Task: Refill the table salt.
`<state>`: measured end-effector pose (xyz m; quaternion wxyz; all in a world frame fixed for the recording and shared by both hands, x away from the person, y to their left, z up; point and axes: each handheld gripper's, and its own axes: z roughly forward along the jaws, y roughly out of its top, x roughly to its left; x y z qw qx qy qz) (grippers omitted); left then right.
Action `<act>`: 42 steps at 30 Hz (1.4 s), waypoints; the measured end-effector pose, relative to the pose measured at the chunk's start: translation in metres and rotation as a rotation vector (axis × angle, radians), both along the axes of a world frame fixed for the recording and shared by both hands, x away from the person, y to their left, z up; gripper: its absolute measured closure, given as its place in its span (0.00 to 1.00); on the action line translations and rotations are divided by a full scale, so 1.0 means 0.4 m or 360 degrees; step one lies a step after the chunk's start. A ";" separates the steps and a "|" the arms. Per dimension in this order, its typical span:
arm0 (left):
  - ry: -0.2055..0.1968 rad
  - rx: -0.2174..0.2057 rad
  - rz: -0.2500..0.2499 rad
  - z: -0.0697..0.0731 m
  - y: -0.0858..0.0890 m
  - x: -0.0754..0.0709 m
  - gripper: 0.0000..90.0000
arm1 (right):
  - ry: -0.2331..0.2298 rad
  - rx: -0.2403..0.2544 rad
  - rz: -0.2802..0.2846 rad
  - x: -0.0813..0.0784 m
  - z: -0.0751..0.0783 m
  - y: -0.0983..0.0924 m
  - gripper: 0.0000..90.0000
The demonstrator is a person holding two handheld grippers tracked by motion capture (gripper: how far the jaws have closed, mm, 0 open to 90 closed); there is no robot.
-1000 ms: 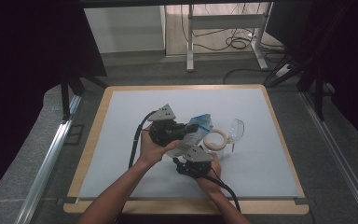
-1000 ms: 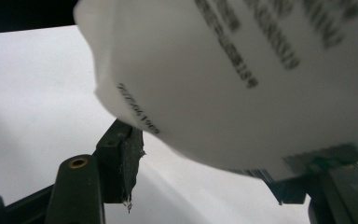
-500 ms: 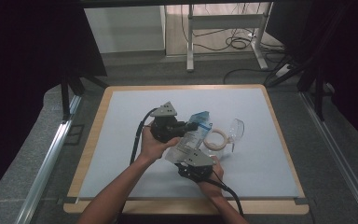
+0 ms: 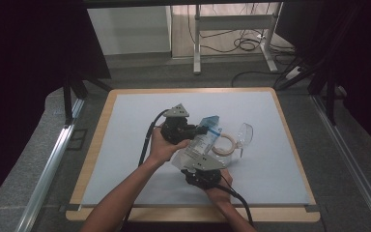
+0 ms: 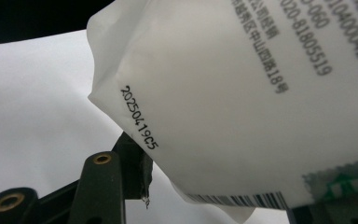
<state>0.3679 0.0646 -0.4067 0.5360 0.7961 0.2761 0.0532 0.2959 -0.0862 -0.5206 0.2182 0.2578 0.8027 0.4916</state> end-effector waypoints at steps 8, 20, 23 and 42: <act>0.0034 0.0041 -0.0022 -0.006 -0.004 0.014 1.00 | 0.0083 0.0050 0.0023 -0.001 -0.001 0.004 0.54; 0.0047 0.0108 -0.0029 -0.009 -0.014 0.028 1.00 | 0.0121 0.0083 0.0035 0.005 -0.005 0.000 0.54; 0.0050 0.0125 -0.0032 -0.009 -0.018 0.031 1.00 | 0.0134 0.0096 0.0028 0.007 -0.006 0.001 0.54; 0.0036 0.0191 -0.0049 0.003 -0.038 0.038 1.00 | 0.0123 0.0120 0.0018 0.007 0.006 0.003 0.54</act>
